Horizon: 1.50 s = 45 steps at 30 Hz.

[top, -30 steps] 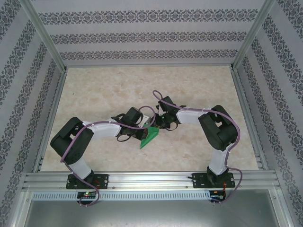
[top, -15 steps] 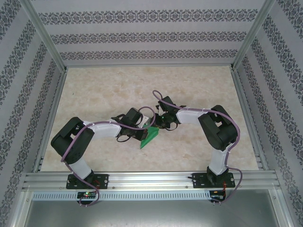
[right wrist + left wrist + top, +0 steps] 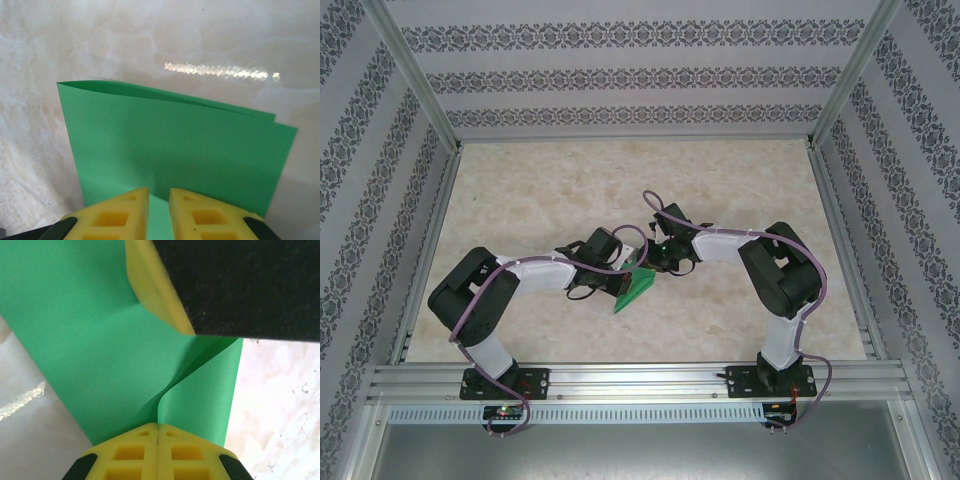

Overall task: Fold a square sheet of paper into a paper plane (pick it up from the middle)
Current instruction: Third fold the triangle at the center of the table.

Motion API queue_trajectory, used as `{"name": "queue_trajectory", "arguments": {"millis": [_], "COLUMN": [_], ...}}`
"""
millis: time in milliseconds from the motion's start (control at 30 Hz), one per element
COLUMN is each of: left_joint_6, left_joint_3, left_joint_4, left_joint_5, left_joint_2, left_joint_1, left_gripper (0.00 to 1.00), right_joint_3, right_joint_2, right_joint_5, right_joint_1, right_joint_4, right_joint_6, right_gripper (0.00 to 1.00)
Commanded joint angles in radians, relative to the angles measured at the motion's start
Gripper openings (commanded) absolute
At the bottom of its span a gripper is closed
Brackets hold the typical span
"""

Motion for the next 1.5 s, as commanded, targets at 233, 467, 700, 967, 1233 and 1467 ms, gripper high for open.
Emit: {"name": "queue_trajectory", "arguments": {"millis": [233, 467, 700, 967, 1233, 1467], "left_joint_6": [0.014, -0.007, -0.005, -0.004, 0.000, 0.001], "left_joint_3": [-0.005, -0.027, -0.033, -0.033, -0.033, -0.030], "left_joint_4": [0.015, 0.022, 0.022, 0.024, 0.015, 0.004], "left_joint_5": [-0.002, -0.015, -0.023, -0.021, -0.017, -0.035], "left_joint_2": [0.017, 0.013, 0.008, 0.001, 0.000, -0.009], "left_joint_1": [0.014, 0.014, 0.014, 0.014, 0.014, 0.014], "left_gripper": [0.05, 0.04, 0.03, 0.03, 0.03, 0.03], "right_joint_3": [-0.016, -0.021, -0.107, -0.295, -0.303, -0.321], "right_joint_2": [0.055, -0.013, -0.234, -0.282, -0.173, -0.093], "right_joint_5": [0.041, 0.017, 0.101, 0.048, 0.038, 0.050], "right_joint_1": [0.002, -0.004, -0.017, 0.076, 0.138, 0.140], "right_joint_4": [-0.030, 0.007, 0.021, 0.273, 0.410, 0.410], "right_joint_6": [0.006, 0.039, 0.101, 0.259, 0.325, 0.328], "right_gripper": [0.20, 0.23, 0.23, 0.09, 0.06, 0.06]}}
